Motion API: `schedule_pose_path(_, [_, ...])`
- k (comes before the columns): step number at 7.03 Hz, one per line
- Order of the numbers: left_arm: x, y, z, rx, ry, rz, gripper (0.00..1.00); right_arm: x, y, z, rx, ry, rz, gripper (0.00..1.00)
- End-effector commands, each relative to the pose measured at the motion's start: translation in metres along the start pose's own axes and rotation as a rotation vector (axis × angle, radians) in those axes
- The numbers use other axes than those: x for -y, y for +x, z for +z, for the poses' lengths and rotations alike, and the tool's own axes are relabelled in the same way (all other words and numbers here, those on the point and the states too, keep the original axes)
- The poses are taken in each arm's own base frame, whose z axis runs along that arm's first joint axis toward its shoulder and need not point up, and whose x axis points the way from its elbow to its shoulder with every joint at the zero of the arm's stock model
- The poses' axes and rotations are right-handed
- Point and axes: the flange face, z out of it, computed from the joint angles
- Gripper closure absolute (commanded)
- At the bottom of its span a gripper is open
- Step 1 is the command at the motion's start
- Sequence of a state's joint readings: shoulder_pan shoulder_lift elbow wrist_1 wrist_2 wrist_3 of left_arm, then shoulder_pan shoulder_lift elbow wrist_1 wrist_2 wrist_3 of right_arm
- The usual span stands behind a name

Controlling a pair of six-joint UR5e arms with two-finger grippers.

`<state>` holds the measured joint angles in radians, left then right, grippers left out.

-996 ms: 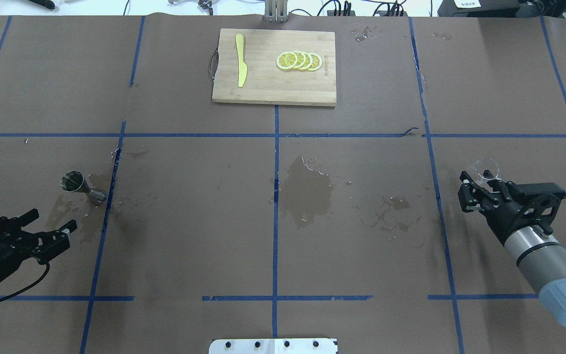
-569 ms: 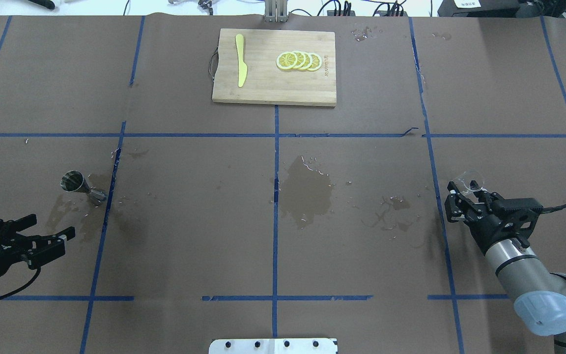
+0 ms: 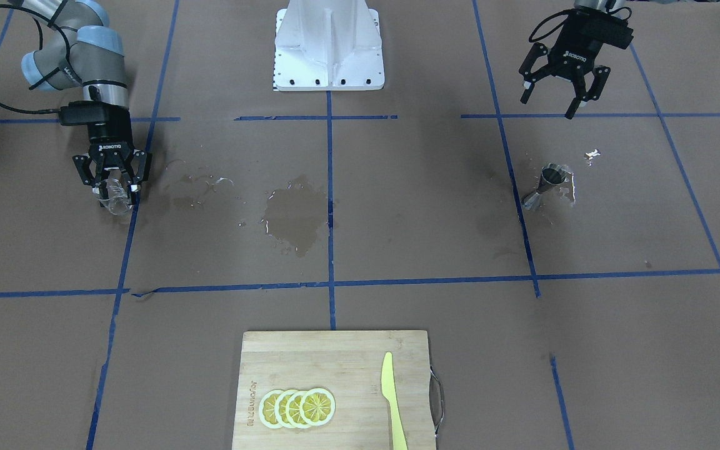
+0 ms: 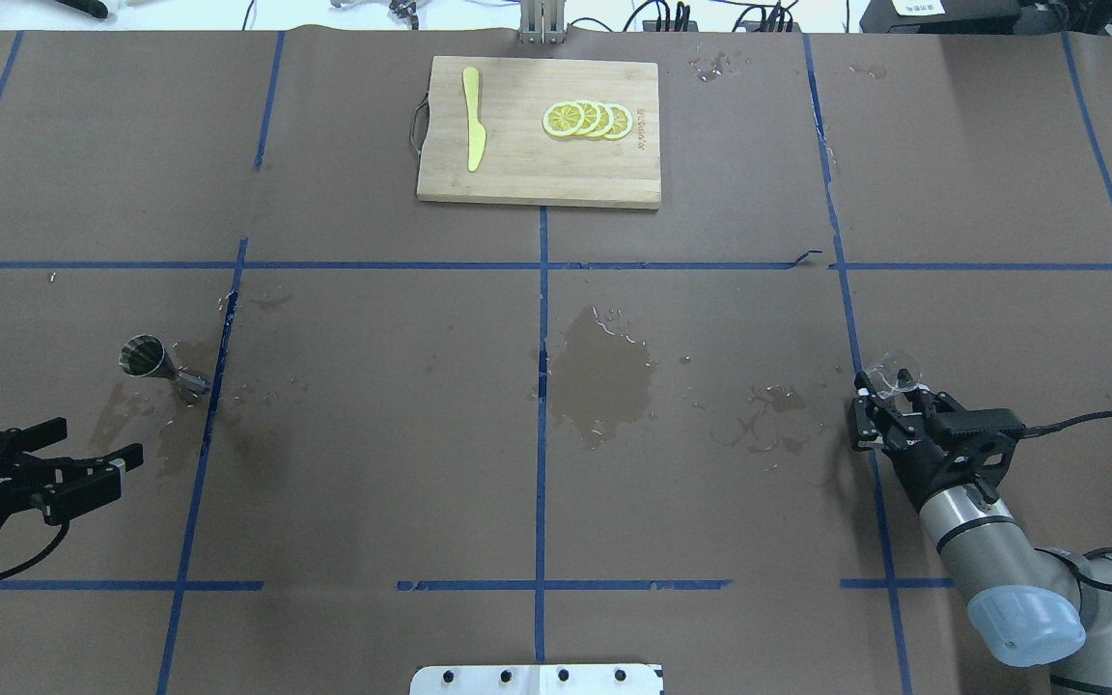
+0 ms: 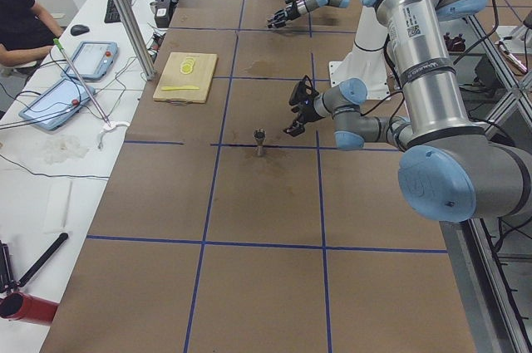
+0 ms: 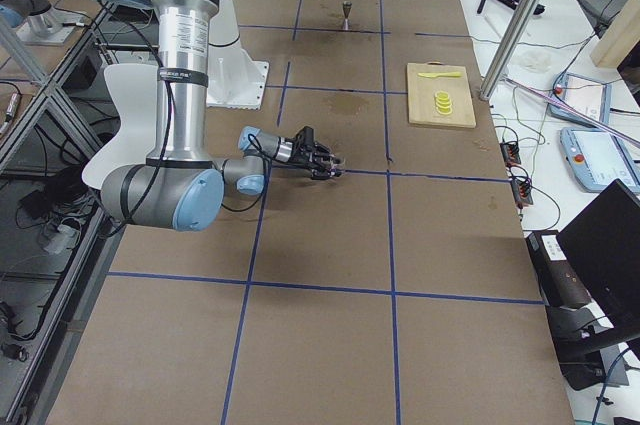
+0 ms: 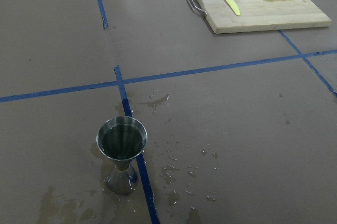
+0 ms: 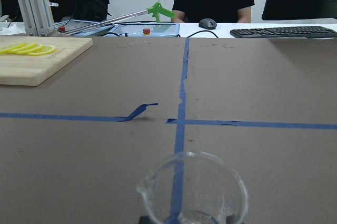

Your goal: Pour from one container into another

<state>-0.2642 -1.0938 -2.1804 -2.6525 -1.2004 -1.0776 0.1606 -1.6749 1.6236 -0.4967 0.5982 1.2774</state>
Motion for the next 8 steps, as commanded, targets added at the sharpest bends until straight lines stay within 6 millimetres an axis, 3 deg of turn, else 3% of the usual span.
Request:
schedule_pose_path(1, [0.002, -0.002, 0.000, 0.004, 0.003, 0.000, 0.00, -0.001, -0.003, 0.002, 0.000, 0.005, 0.000, 0.64])
schedule_pose_path(2, [0.003, -0.003, 0.000, 0.006, 0.005, -0.001, 0.00, 0.000, -0.003, 0.001, 0.001, 0.005, 0.000, 0.41])
schedule_pose_path(3, [0.003, -0.003, 0.000, 0.004, 0.003, -0.002, 0.00, 0.000, -0.001, 0.001, -0.002, 0.006, -0.002, 0.11])
schedule_pose_path(4, [0.003, -0.002, -0.001, 0.003, 0.003, -0.002, 0.00, 0.000, 0.000, 0.001, -0.003, 0.007, -0.003, 0.00])
schedule_pose_path(7, [0.007, 0.001, -0.005, -0.019, -0.020, -0.011, 0.00, 0.010, -0.003, -0.005, 0.010, 0.002, 0.011, 0.00])
schedule_pose_path(8, [0.019, -0.002, -0.009, -0.010, -0.061, -0.022, 0.00, 0.015, 0.004, -0.012, 0.018, -0.020, 0.011, 0.00])
